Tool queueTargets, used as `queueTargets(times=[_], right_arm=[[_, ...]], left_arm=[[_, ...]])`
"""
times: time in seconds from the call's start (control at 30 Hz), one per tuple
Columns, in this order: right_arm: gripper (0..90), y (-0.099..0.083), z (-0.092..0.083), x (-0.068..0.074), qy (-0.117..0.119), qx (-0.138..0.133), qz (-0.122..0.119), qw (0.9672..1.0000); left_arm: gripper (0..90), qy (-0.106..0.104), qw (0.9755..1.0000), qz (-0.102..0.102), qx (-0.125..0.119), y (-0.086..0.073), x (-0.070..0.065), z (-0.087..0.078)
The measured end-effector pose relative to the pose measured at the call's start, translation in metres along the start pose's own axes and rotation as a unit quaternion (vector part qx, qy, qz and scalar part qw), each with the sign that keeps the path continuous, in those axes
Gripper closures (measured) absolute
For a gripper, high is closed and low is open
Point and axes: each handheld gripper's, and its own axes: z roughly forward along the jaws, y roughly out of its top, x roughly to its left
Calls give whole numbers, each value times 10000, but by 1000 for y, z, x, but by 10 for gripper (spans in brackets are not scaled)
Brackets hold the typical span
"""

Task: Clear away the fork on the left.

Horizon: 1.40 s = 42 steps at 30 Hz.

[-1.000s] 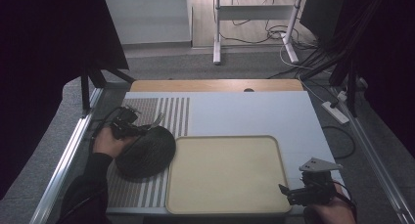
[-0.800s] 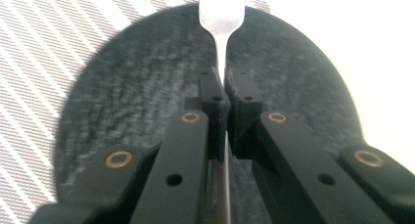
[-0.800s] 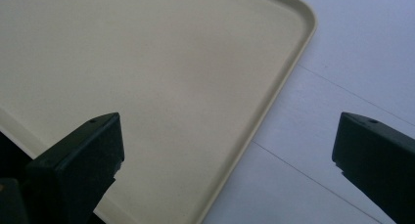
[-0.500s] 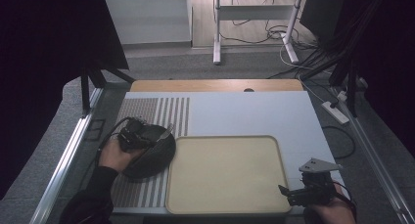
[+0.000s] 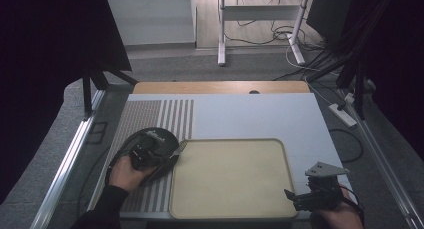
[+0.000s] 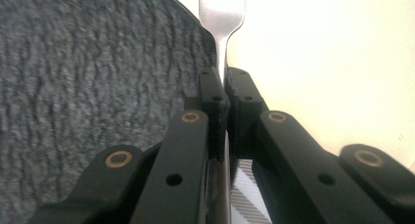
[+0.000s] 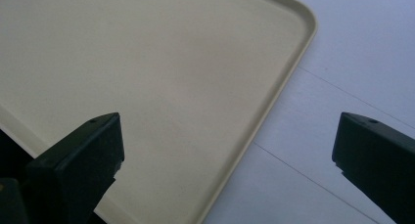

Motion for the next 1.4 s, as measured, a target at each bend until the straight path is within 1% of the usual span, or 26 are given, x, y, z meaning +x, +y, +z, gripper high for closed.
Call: queueTargets(times=[0.3, 0.53, 0.73, 0.87, 1.07, 1.2, 1.3, 1.4], right_arm=[[0, 0, 1, 1, -24, 10, -55, 10000], [0, 0, 1, 1, -29, 26, -79, 10000], [0, 0, 1, 1, -39, 38, -94, 9999], [0, 0, 1, 2, -31, 29, -97, 9999], [0, 0, 1, 2, -40, 41, -116, 9999], [0, 0, 1, 2, -39, 49, -130, 9999], [0, 0, 1, 2, -38, 53, -141, 9999], [0, 0, 1, 3, -39, 61, -161, 9998]], left_arm=[[859, -95, 10000, -15, 14, 4, -22, 8], [859, -209, 9997, 51, 94, 12, -38, 16], [859, -285, 9994, 130, 111, 21, -52, 24], [859, -252, 9993, 221, 152, 27, -62, 31], [859, -261, 9990, 313, 177, 36, -74, 41], [858, -241, 9990, 292, 237, 38, -76, 49], [857, -195, 9987, 312, 340, 38, -77, 58], [855, -204, 9982, 355, 448, 37, -76, 66]])
